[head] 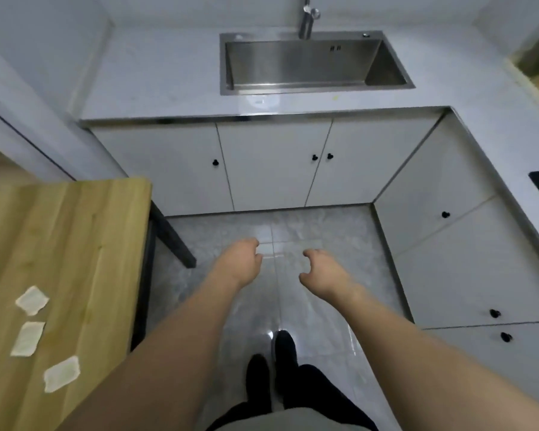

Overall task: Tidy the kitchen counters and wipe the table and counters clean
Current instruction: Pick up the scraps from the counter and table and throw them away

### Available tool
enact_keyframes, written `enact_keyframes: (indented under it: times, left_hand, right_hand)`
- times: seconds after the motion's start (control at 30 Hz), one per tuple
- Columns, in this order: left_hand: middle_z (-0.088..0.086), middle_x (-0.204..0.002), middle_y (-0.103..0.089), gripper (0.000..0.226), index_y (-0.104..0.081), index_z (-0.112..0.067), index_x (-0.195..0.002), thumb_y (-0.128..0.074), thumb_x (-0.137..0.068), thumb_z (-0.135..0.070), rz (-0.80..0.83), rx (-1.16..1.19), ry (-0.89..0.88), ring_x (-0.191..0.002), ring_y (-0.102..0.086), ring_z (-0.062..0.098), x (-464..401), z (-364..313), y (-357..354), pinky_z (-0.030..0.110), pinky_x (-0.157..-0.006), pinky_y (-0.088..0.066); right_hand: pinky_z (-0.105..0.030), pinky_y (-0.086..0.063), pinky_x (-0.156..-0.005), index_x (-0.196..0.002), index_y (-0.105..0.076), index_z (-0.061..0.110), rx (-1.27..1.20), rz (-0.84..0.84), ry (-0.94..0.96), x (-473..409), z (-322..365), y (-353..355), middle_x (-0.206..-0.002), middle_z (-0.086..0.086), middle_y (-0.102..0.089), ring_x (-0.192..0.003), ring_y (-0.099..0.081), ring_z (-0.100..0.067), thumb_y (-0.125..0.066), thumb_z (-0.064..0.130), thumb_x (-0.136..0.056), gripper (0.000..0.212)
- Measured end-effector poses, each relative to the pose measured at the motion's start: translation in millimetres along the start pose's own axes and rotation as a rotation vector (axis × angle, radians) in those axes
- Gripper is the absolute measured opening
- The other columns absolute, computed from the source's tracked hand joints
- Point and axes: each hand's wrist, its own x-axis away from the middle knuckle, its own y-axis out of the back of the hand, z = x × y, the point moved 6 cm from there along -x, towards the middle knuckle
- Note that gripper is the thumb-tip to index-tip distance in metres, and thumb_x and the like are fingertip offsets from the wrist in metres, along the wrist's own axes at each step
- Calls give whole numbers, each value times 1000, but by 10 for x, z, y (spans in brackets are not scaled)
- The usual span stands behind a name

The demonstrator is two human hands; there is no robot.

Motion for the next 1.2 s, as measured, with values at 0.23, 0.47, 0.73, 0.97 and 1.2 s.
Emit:
enact_keyframes:
  times: [0.23, 0.47, 0.73, 0.97, 1.2]
  left_hand:
    - [12, -132, -54, 36, -50, -7, -131, -40, -99, -23, -132, 156, 214, -119, -51, 28, -92, 746, 351, 34, -98, -40]
    - [12, -104, -60, 22, -59, -1, -106, -47, -95, -17, -256, 284, 302, -95, -58, 29, 172, 1581, 516, 36, -81, -46]
    - [18, -110, -60, 26, -62, 1, -111, -53, -90, -11, -375, 312, 391, -101, -57, 35, 732, 2763, 539, 36, -84, -43]
    - [19, -104, -57, 18, -58, -2, -98, -50, -91, -16, -439, 294, 698, -98, -55, 38, 1417, 3878, 461, 42, -78, -46]
    - [16, -117, -55, 29, -57, -6, -116, -53, -92, -21, -443, 342, 948, -111, -50, 35, 1847, 4672, 322, 39, -87, -41]
  right_hand:
    - [-29, -33, -106, -146, -31, 9, 146, 76, 160, -626, 709, 14, -151, -9, -31, -134, -38, -25, -49, 16, -94, 55]
    - [-30, -30, -109, -146, -33, 9, 284, 168, 302, -791, 1607, -369, -150, -9, -33, -137, -34, -25, -50, 19, -94, 56]
    - [-28, -28, -110, -146, -35, 8, 333, 229, 388, -739, 2565, -1102, -150, -11, -33, -137, -34, -25, -51, 20, -94, 55]
    - [-26, -31, -106, -144, -37, 9, 377, 300, 467, -662, 3341, -1826, -148, -11, -35, -134, -38, -24, -48, 15, -95, 51]
    - [-30, -36, -103, -140, -45, 11, 396, 285, 591, -732, 4225, -2357, -140, -10, -43, -126, -46, -27, -50, 12, -92, 48]
